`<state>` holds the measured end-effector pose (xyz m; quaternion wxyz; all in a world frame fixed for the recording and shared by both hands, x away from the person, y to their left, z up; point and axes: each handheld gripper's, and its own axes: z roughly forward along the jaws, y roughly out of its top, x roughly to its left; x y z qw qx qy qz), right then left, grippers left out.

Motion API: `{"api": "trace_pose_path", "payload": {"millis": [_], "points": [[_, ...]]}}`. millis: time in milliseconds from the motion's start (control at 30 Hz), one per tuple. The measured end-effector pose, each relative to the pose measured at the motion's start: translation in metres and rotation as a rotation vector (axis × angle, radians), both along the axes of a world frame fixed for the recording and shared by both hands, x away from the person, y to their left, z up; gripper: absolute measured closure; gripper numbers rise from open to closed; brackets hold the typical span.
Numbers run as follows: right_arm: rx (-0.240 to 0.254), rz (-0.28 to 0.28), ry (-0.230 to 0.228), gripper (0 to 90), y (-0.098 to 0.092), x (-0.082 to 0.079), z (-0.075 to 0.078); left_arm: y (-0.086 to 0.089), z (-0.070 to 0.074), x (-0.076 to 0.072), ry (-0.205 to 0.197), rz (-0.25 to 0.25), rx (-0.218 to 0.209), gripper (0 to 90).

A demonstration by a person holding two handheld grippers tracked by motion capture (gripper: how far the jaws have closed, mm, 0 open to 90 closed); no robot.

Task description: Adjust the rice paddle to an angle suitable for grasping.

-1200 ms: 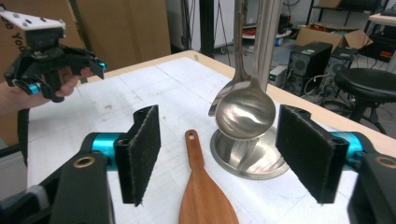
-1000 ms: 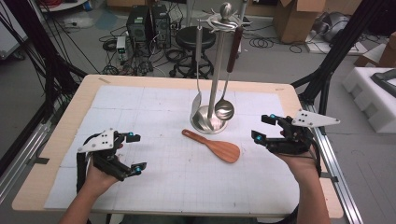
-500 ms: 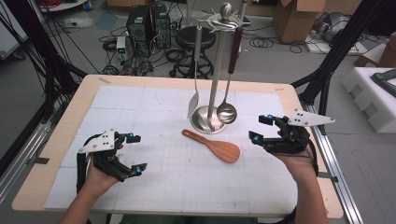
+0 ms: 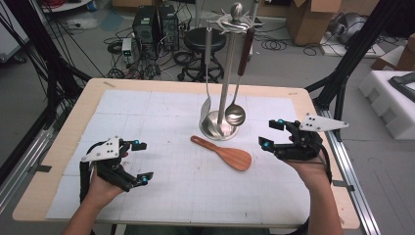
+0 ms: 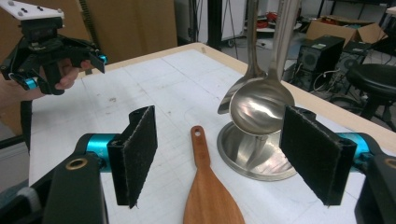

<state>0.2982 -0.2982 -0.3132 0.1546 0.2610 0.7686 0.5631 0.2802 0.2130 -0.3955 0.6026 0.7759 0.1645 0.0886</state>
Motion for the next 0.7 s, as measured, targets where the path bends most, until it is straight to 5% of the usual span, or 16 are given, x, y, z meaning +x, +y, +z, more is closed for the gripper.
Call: {"api": "trace_pose_path", "payload": {"millis": [367,700], "points": [[-0.076,0.042,0.036,27.2,0.028,0.011,-0.010,0.004,0.000,-0.001,0.003,0.011,-0.011,1.7],[-0.172,0.115,0.130,26.7,0.073,0.038,-0.032,0.005,0.001,-0.001,-0.002,0.012,-0.023,1.7]]}}
